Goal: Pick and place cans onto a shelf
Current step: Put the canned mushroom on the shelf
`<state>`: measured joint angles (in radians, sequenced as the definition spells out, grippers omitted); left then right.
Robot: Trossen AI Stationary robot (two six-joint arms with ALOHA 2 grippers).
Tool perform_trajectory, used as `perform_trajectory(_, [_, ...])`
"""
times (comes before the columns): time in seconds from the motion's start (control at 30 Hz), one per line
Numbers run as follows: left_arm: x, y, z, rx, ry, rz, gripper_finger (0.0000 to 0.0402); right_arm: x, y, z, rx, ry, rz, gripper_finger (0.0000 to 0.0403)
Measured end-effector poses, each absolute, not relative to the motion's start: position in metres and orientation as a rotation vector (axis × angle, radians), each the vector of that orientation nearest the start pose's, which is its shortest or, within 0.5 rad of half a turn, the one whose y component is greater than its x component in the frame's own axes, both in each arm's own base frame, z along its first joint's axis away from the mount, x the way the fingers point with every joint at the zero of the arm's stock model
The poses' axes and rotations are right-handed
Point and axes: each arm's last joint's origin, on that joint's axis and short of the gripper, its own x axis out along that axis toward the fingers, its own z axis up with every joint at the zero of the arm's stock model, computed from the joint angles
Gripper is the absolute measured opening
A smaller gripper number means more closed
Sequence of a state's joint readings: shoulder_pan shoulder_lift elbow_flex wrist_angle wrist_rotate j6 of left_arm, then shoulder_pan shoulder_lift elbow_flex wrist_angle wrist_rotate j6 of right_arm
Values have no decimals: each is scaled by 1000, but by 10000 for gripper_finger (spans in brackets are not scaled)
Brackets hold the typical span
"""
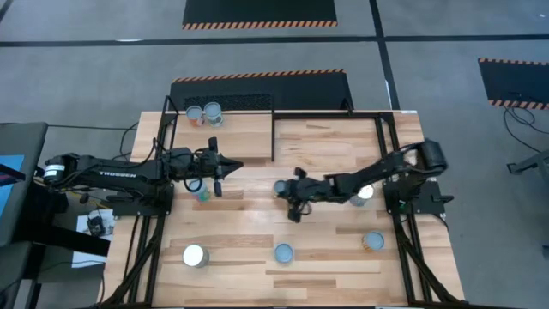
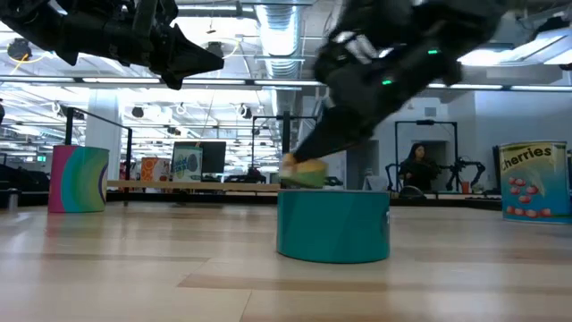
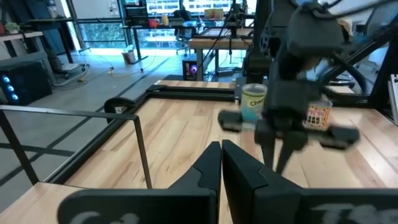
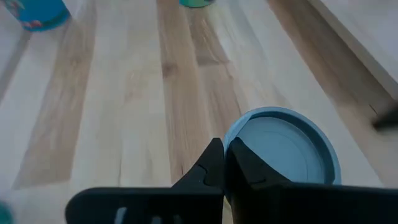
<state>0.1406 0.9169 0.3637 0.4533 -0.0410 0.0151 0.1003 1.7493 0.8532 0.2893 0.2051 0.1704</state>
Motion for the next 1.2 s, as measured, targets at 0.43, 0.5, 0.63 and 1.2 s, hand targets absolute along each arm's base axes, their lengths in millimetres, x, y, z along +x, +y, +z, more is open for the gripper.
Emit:
perform_trajectory(0.43, [194,29,226,6,99,180,4,415,19,141,-2,651,-124,16])
perform_trajectory(0.5, [194,28,226,6,95,180,4,420,17,142,-19,647,-120,16])
perform_trajectory(0.63, [194,28,226,6,94,180,4,424,13,149,-61,613,-114,16])
perform_trajectory(1.2, [194,28,227,7,94,179,4,425,-2,150,-57,598,-62,21])
